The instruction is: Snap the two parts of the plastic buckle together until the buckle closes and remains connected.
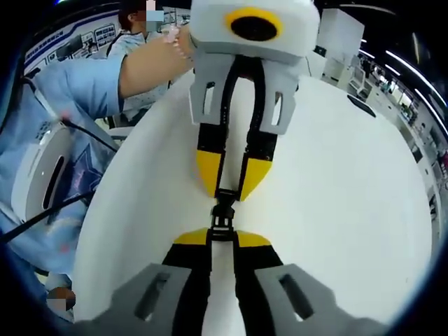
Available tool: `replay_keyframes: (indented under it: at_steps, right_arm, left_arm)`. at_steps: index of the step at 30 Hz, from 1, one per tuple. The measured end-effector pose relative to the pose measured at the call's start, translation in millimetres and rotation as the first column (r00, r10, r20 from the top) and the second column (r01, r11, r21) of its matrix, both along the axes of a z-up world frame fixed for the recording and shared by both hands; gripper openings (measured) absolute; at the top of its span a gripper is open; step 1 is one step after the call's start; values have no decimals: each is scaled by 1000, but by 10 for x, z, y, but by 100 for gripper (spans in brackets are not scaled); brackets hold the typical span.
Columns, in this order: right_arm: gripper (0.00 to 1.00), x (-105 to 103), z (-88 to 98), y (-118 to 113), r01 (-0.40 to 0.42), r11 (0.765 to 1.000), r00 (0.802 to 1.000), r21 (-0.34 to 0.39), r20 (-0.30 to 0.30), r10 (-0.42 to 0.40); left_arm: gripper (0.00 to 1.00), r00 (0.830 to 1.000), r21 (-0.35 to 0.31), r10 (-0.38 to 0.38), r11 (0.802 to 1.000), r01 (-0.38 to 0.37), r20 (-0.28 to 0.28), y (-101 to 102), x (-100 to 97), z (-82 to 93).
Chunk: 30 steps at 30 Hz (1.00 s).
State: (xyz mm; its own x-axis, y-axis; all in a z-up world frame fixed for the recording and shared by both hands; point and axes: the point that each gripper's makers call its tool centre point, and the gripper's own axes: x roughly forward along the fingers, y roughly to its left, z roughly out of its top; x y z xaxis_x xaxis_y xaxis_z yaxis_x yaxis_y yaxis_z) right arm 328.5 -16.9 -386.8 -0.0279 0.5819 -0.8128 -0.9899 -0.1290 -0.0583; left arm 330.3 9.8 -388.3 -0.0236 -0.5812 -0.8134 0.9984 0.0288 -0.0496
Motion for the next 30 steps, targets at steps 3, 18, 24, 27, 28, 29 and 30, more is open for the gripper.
replay_keyframes:
  at_steps: [3,18,24,27,28,29,30]
  right_arm:
    - [11,7,-2,0,15,1000,1000,0,-1,-15]
    - [9,25,6,6,90,996,996,6,21,-90]
    - [8,28,11,23,73,997,997,2,28,-73]
    - [8,29,14,42,64,998,997,-6,32,-63]
    - [8,31,15,53,59,998,998,-5,37,-59]
    - [8,33,16,60,61,998,998,-8,34,-61]
    - [8,28,17,63,57,998,998,-8,38,-57]
  left_arm:
    - [11,1000,2,18,1000,-18,-1,-15,-4,-12]
    - [8,999,45,43,998,-44,26,-35,-44,-13]
    - [7,999,56,41,998,-42,32,-18,-55,-8]
    - [6,999,56,42,997,-43,32,-15,-59,-2]
    - [6,999,58,44,997,-46,32,-13,-59,0]
    - [6,999,57,43,997,-44,33,-10,-62,1]
    - [6,998,57,44,997,-46,33,-7,-61,3]
